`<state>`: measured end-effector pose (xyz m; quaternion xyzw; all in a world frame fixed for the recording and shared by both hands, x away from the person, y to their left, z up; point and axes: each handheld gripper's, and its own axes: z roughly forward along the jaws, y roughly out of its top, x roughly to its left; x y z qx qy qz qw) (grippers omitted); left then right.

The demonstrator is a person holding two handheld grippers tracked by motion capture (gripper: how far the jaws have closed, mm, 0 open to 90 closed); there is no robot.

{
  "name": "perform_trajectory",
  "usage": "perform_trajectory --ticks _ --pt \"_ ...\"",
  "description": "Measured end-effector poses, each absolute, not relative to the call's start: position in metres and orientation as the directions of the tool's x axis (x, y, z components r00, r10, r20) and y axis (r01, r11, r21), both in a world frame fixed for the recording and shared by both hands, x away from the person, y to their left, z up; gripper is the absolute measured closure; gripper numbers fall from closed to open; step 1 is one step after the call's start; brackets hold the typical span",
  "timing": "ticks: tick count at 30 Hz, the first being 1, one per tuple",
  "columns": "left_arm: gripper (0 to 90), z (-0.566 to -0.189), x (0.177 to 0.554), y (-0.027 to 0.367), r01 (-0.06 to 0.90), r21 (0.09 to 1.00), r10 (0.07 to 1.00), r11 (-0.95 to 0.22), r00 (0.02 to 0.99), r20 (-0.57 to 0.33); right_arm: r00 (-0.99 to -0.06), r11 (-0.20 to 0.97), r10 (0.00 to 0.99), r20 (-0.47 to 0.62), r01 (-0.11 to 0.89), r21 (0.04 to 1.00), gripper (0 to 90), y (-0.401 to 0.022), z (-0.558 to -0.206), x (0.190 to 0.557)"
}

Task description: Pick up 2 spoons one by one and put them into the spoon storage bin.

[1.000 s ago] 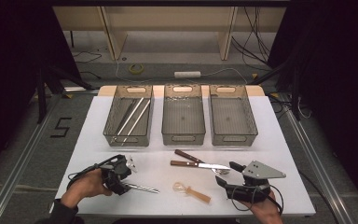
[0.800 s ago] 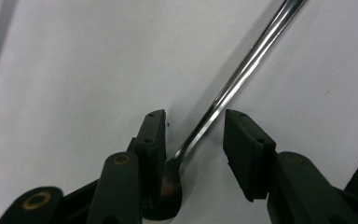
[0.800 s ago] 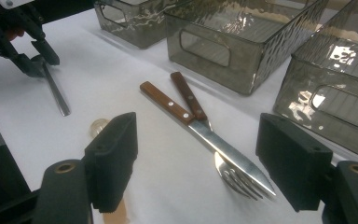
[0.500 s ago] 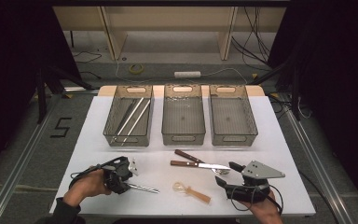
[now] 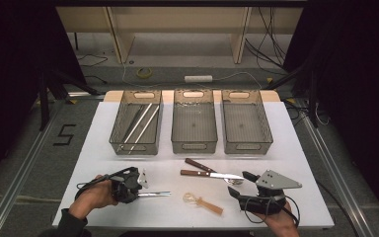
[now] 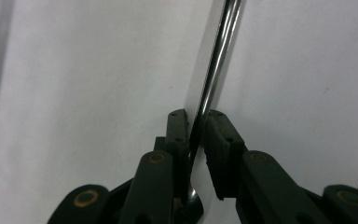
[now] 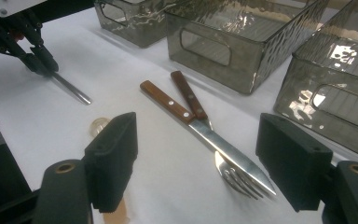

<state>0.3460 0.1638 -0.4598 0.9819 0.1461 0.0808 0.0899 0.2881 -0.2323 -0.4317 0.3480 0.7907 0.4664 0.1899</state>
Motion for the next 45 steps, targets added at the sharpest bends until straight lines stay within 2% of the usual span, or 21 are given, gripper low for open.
perform_trajectory --ticks 3,22,45 --pt "84.3 -0.459 0.346 0.164 0.269 0.206 0.300 -0.941 0.944 0.138 -0.686 0.322 0.728 0.025 0.373 0.870 30.5 -0.232 -0.432 0.288" --pt "89.1 -0.453 0.347 0.164 0.297 0.253 0.325 -0.921 0.942 0.077 -0.685 0.322 0.728 0.025 0.374 0.869 30.5 -0.233 -0.431 0.288" --pt "88.9 -0.439 0.353 0.165 0.437 0.415 0.494 -0.798 0.869 0.036 -0.686 0.321 0.727 0.026 0.374 0.870 30.5 -0.233 -0.432 0.288"
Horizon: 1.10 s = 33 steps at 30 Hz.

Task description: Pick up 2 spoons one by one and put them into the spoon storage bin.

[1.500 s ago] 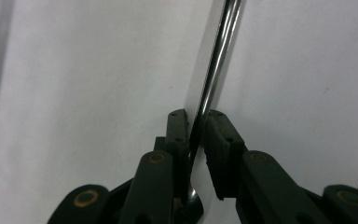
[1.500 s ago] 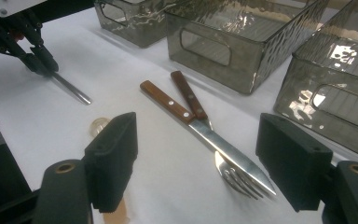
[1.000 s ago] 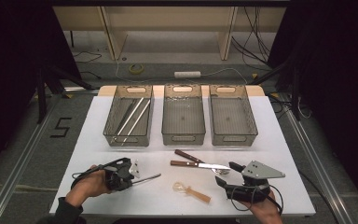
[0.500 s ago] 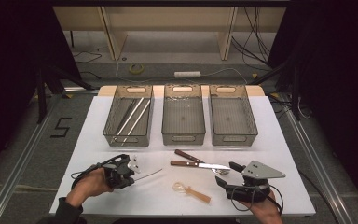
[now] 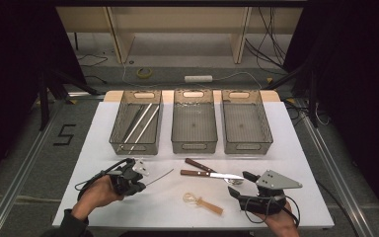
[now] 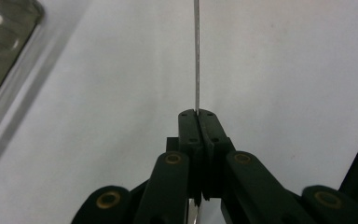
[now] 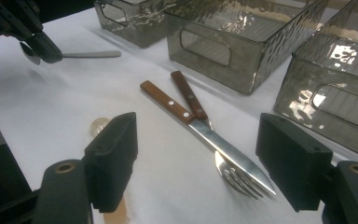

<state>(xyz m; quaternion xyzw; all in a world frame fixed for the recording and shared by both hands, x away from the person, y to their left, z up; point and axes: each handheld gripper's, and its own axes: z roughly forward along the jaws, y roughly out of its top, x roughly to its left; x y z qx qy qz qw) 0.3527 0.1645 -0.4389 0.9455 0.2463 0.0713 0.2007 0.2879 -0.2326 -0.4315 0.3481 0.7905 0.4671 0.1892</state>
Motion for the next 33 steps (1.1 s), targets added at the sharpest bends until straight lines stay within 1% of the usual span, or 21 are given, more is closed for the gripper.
perform_trajectory --ticks 5,10,19,27,33 --pt "88.8 -0.436 0.354 0.165 0.468 0.470 0.542 -0.748 0.840 0.028 -0.685 0.321 0.728 0.027 0.375 0.869 30.5 -0.233 -0.432 0.288" --pt "88.9 -0.433 0.356 0.165 0.489 0.505 0.576 -0.711 0.817 0.020 -0.686 0.323 0.727 0.027 0.376 0.868 30.5 -0.233 -0.432 0.288" --pt "88.9 -0.427 0.359 0.164 0.511 0.588 0.633 -0.627 0.774 0.003 -0.686 0.324 0.728 0.027 0.378 0.867 30.5 -0.232 -0.432 0.288" --pt "88.9 -0.417 0.365 0.160 0.515 0.665 0.672 -0.542 0.740 -0.025 -0.685 0.323 0.728 0.028 0.379 0.867 30.5 -0.233 -0.433 0.289" --pt "89.0 -0.410 0.372 0.153 0.511 0.694 0.678 -0.507 0.734 -0.045 -0.683 0.324 0.730 0.027 0.381 0.866 30.5 -0.233 -0.433 0.289"
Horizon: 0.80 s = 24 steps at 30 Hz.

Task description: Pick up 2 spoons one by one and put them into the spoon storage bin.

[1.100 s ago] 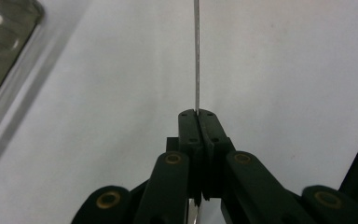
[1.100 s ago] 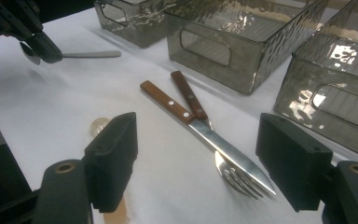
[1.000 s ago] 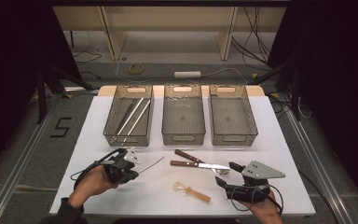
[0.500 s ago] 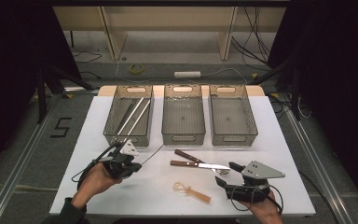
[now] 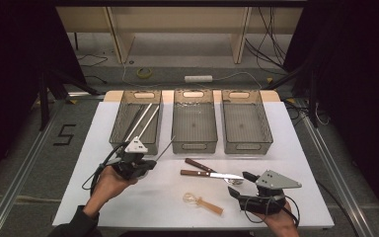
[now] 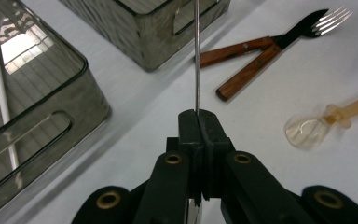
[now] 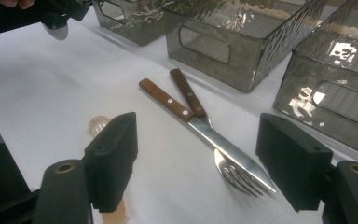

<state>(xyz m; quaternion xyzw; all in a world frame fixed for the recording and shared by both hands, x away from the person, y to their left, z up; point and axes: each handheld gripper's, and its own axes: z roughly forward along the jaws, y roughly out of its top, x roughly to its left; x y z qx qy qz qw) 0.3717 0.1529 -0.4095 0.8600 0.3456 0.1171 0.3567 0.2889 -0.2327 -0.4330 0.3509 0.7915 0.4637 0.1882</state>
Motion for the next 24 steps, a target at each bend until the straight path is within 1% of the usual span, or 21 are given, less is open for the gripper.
perform_trajectory --ticks 6,15,24 --pt "89.0 -0.402 0.381 0.145 0.496 0.721 0.682 -0.483 0.730 -0.045 -0.680 0.320 0.733 0.030 0.384 0.866 30.5 -0.233 -0.433 0.289" --pt "89.0 -0.387 0.402 0.135 0.499 0.774 0.696 -0.389 0.710 -0.107 -0.678 0.322 0.734 0.034 0.391 0.862 30.5 -0.234 -0.435 0.290" --pt "89.0 -0.381 0.420 0.120 0.497 0.786 0.700 -0.367 0.704 -0.118 -0.678 0.317 0.735 0.037 0.390 0.864 30.5 -0.235 -0.435 0.290"
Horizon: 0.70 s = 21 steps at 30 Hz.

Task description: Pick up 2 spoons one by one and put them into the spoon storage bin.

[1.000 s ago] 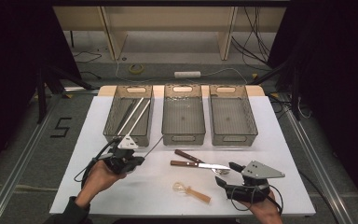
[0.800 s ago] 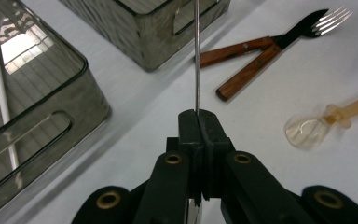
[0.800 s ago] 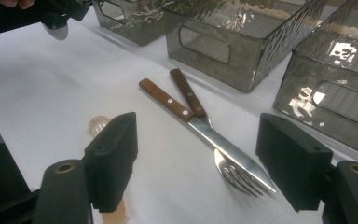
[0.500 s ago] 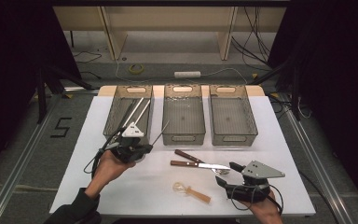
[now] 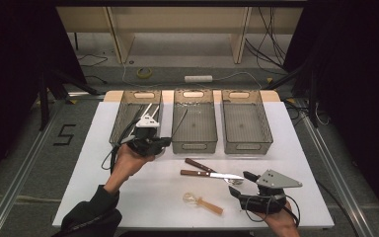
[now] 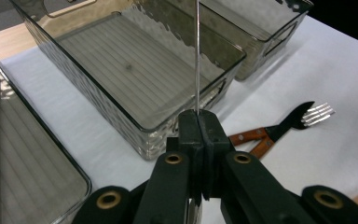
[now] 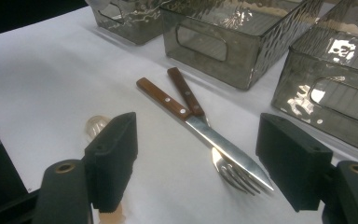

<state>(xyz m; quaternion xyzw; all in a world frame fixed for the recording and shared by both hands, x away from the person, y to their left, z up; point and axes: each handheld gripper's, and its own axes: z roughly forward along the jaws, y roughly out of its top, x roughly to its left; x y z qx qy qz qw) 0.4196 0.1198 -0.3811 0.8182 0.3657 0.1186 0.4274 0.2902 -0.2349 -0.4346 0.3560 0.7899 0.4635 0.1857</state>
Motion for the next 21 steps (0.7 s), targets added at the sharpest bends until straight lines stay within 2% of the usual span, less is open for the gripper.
perform_trajectory --ticks 3,21 --pt "89.1 -0.381 0.426 0.118 0.509 0.793 0.705 -0.335 0.694 -0.147 -0.677 0.316 0.735 0.038 0.391 0.864 30.5 -0.235 -0.435 0.290" --pt "89.0 -0.373 0.459 0.102 0.522 0.801 0.730 -0.293 0.664 -0.166 -0.679 0.315 0.733 0.040 0.390 0.865 30.5 -0.236 -0.435 0.291"
